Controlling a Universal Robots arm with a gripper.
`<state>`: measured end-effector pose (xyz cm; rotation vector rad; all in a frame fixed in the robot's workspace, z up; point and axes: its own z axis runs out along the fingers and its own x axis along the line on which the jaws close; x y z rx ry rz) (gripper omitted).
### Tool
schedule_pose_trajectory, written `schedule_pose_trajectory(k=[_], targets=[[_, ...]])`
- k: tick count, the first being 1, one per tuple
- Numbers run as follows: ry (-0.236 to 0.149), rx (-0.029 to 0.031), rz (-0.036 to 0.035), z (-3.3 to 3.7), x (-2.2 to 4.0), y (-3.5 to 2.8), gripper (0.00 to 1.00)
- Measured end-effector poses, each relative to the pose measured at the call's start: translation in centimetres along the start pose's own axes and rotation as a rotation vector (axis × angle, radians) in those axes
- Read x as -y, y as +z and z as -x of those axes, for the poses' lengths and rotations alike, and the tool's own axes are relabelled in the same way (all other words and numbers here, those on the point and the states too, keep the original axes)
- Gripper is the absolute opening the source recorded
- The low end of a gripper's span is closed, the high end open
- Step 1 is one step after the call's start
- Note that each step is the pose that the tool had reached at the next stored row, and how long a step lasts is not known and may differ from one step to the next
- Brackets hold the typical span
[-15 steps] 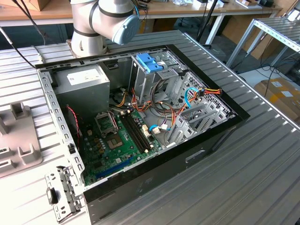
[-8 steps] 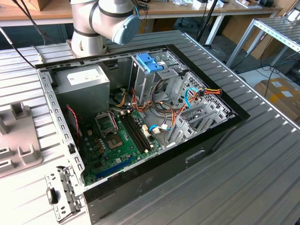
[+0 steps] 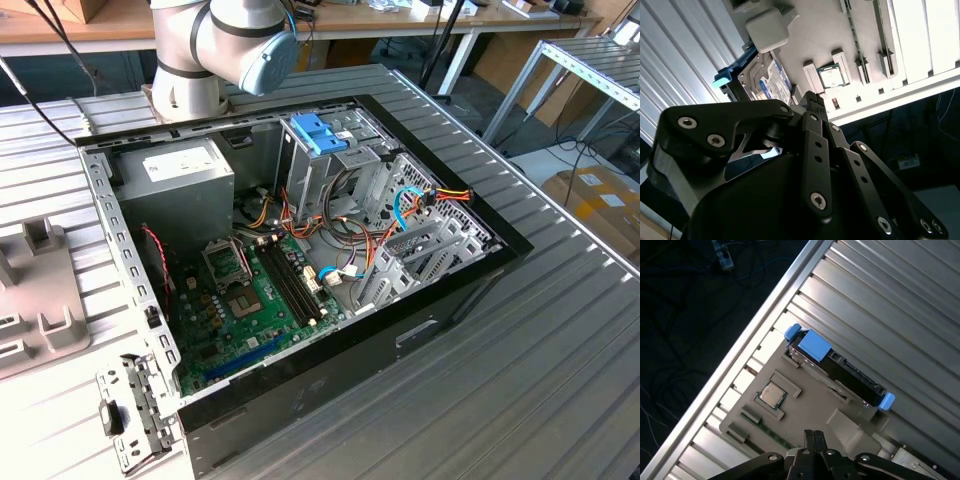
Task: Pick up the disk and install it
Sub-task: 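Pick up the disk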
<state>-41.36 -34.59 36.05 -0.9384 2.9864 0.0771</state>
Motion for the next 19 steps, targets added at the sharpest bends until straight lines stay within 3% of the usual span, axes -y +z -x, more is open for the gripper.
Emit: schedule_pose_trajectory(k=[19], targets=[[-0.098, -0.0043, 0.0024, 0.00, 0.00, 0.00, 0.11]])
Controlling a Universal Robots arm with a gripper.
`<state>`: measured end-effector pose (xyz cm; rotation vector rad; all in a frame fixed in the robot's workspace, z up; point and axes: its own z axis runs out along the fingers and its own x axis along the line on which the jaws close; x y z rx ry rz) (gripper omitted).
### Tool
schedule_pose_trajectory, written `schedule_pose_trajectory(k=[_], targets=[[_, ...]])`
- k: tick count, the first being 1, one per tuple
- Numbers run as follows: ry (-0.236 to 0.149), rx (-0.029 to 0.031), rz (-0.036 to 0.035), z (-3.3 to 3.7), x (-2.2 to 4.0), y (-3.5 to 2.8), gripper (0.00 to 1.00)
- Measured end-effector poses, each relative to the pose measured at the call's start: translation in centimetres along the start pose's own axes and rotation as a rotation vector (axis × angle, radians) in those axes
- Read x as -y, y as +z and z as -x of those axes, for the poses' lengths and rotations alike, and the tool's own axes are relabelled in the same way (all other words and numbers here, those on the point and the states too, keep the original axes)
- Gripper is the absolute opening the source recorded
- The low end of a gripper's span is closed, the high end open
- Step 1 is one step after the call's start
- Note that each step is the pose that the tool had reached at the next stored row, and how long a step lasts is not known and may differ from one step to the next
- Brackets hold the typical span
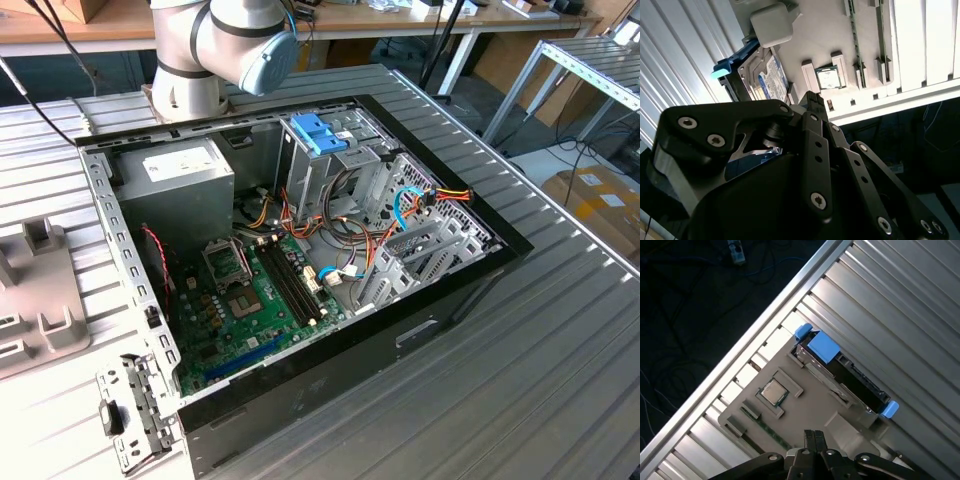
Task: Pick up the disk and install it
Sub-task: 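Pick up the disk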
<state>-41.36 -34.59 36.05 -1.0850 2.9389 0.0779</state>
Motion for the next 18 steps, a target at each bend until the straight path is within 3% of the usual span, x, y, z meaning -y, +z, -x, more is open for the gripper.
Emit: schedule_pose_trajectory(k=[3, 7, 18], targets=[[-0.015, -0.0007, 0.0004, 0.00, 0.00, 0.00, 0.11], [-0.082, -0.0037, 0.0020, 0.00, 0.00, 0.00, 0.11], [-0.138, -0.0060, 0.0034, 0.00, 0.00, 0.00, 0.11]])
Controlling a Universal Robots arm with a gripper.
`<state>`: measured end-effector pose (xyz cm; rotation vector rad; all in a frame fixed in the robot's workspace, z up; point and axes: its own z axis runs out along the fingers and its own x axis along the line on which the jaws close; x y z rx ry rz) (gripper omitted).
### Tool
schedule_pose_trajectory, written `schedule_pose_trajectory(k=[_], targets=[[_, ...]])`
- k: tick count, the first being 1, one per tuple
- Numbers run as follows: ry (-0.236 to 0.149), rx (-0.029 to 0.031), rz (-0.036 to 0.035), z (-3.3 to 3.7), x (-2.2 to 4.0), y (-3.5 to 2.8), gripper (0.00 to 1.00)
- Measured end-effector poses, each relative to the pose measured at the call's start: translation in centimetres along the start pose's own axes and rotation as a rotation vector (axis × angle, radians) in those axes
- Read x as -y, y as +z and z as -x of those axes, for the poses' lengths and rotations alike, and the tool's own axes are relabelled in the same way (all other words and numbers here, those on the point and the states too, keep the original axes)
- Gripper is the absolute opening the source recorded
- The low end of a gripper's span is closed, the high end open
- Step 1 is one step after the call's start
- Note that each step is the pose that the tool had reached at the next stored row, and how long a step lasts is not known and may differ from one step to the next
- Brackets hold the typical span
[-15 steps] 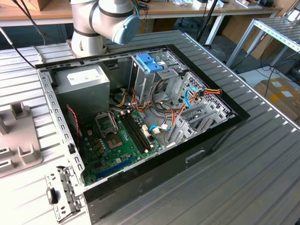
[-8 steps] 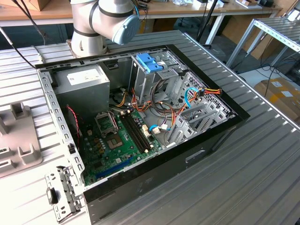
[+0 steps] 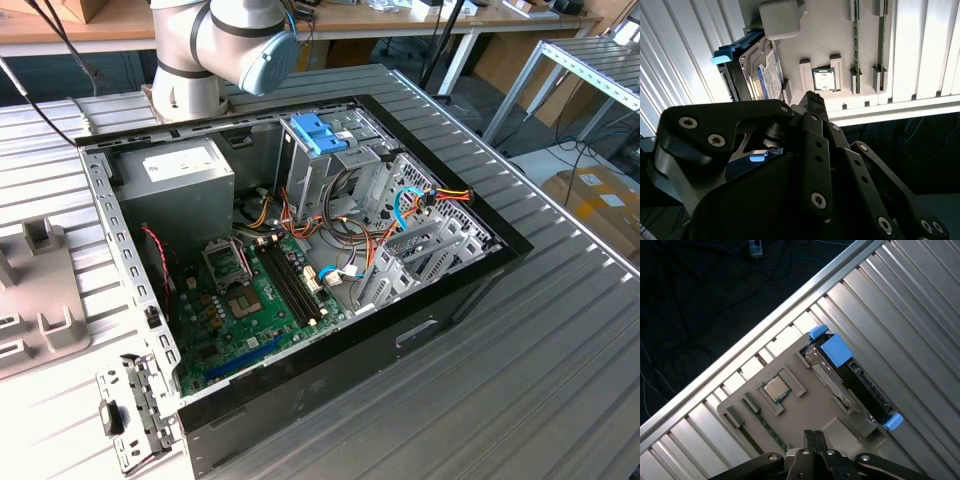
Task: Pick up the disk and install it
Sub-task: 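Pick up the disk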
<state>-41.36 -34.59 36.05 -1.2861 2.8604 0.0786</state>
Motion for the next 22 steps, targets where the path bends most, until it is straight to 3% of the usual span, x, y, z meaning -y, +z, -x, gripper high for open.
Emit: schedule_pose_trajectory(k=[22], targets=[[-0.117, -0.0051, 0.0029, 0.00, 0.00, 0.00, 0.11]])
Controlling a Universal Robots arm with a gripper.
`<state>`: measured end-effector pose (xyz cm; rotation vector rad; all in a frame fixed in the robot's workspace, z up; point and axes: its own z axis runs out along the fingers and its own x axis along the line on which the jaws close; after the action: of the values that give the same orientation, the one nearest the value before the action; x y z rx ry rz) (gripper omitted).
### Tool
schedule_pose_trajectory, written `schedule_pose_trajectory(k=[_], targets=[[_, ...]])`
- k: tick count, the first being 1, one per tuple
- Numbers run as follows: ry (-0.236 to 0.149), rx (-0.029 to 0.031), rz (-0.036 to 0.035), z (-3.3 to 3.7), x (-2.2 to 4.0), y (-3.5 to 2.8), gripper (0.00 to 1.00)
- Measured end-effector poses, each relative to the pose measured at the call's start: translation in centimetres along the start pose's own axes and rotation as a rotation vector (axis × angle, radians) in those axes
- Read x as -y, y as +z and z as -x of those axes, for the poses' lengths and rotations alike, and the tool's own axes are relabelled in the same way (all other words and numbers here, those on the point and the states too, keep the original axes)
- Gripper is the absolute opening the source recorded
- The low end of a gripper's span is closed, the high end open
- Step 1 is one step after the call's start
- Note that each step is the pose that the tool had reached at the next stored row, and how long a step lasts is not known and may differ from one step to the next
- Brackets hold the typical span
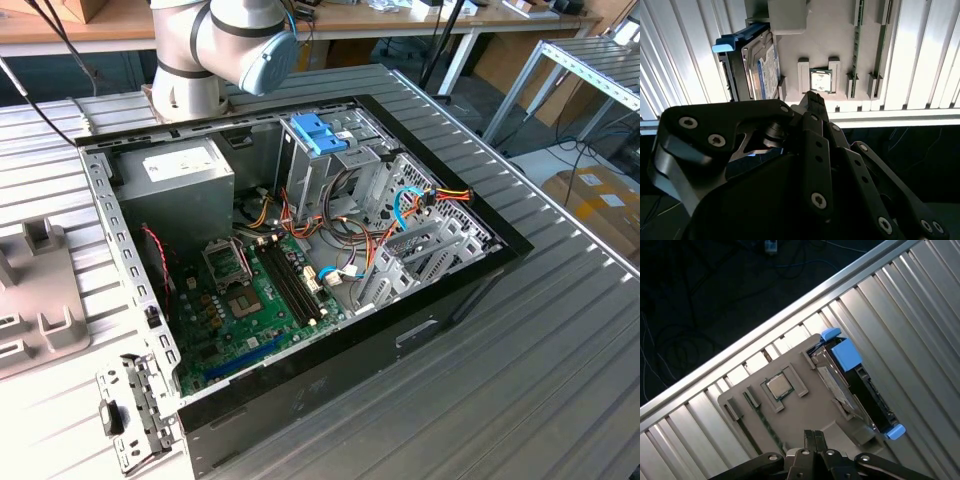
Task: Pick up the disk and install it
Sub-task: 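Pick up the disk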
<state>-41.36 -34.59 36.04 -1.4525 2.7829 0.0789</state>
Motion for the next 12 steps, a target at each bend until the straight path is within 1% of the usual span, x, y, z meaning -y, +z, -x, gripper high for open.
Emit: schedule_pose_trajectory(k=[7, 12], targets=[[-0.033, -0.0015, 0.0008, 0.00, 0.00, 0.00, 0.11], [-0.067, -0.0030, 0.0017, 0.00, 0.00, 0.00, 0.11]])
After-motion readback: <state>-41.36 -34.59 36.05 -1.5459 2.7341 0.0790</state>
